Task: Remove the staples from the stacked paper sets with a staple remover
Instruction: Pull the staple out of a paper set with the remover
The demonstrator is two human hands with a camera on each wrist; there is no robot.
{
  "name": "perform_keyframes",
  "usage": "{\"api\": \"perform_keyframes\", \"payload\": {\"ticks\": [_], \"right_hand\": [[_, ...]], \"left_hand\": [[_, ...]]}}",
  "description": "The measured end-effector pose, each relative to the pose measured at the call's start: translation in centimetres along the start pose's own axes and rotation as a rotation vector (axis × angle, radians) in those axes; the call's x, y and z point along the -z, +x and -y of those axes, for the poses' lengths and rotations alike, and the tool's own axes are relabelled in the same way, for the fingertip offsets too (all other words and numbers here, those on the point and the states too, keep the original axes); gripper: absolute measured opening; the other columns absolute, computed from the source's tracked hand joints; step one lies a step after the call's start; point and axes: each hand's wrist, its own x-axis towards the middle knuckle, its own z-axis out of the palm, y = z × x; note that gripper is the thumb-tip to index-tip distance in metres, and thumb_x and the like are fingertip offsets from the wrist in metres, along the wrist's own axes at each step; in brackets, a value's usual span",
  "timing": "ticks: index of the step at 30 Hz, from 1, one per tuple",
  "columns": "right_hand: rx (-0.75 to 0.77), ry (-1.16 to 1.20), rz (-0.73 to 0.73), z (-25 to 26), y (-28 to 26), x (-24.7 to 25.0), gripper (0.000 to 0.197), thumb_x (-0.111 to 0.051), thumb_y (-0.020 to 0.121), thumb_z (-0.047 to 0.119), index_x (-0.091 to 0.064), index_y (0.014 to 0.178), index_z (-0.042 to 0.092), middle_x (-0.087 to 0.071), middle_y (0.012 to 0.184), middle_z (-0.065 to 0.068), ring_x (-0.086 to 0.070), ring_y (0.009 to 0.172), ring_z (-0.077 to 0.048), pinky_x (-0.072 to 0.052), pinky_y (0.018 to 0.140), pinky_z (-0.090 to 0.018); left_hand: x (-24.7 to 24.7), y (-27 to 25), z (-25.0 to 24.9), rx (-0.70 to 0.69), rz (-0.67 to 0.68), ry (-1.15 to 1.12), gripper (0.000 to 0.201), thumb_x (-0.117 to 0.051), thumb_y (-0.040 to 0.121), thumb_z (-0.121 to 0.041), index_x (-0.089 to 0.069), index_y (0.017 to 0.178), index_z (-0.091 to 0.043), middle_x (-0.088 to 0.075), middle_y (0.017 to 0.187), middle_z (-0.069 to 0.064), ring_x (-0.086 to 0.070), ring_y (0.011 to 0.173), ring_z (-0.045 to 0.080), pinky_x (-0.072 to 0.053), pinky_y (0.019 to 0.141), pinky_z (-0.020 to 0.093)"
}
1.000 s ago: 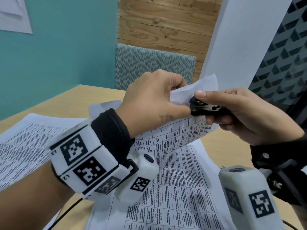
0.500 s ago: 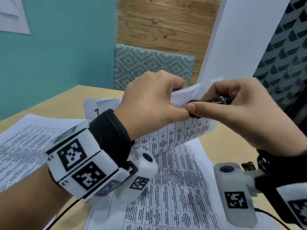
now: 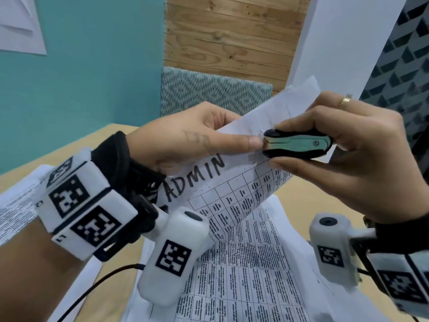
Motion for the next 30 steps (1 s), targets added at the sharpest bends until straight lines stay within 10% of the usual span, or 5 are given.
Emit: {"api": "perform_keyframes", "payload": {"ticks": [5, 17, 22, 30], "right_hand": [[0.034, -0.022, -0.009, -0.09, -0.03, 0.0, 0.025, -0.076, 0.075, 0.019, -0.069, 0.089, 0.0, -0.059, 0.078, -0.005, -0.053, 0.07, -0.005, -0.042, 0.063, -0.012], [0.011, 0.017, -0.034, -0.08, -0.29, -0.45, 0.026, -0.076, 0.073, 0.02, -0.069, 0.085, -0.002, -0.059, 0.074, -0.008, -0.054, 0.066, -0.014, -0.045, 0.058, -0.026], [-0.002, 0.012, -0.061, 0.0, -0.31, -0.8, 0.026, -0.077, 0.073, 0.02, -0.069, 0.085, 0.0, -0.057, 0.073, -0.004, -0.051, 0.066, -0.006, -0.04, 0.061, -0.011], [-0.033, 0.078, -0.11, -0.1, -0.14, -0.68, 0.029, -0.075, 0.073, 0.025, -0.068, 0.087, 0.001, -0.06, 0.075, -0.007, -0.054, 0.065, -0.012, -0.045, 0.057, -0.02]], "left_hand": [[-0.32, -0.05, -0.09, 0.03, 0.043, -0.209, 0.021, -0.061, 0.076, -0.014, -0.069, 0.089, 0.001, -0.071, 0.079, 0.014, -0.069, 0.065, 0.021, -0.057, 0.061, 0.028], [-0.89, 0.6, 0.06, -0.07, -0.247, -0.079, 0.026, -0.061, 0.07, -0.018, -0.063, 0.078, 0.007, -0.062, 0.078, 0.024, -0.054, 0.067, 0.024, -0.047, 0.066, 0.032], [-0.93, 0.39, -0.04, -0.062, -0.166, -0.182, 0.019, -0.067, 0.075, -0.012, -0.066, 0.084, 0.005, -0.066, 0.076, 0.018, -0.063, 0.065, 0.025, -0.055, 0.062, 0.031], [-1.08, 0.33, 0.11, -0.046, -0.115, -0.227, 0.023, -0.067, 0.075, 0.0, -0.064, 0.095, 0.011, -0.066, 0.086, 0.024, -0.063, 0.069, 0.028, -0.055, 0.066, 0.033]]}}
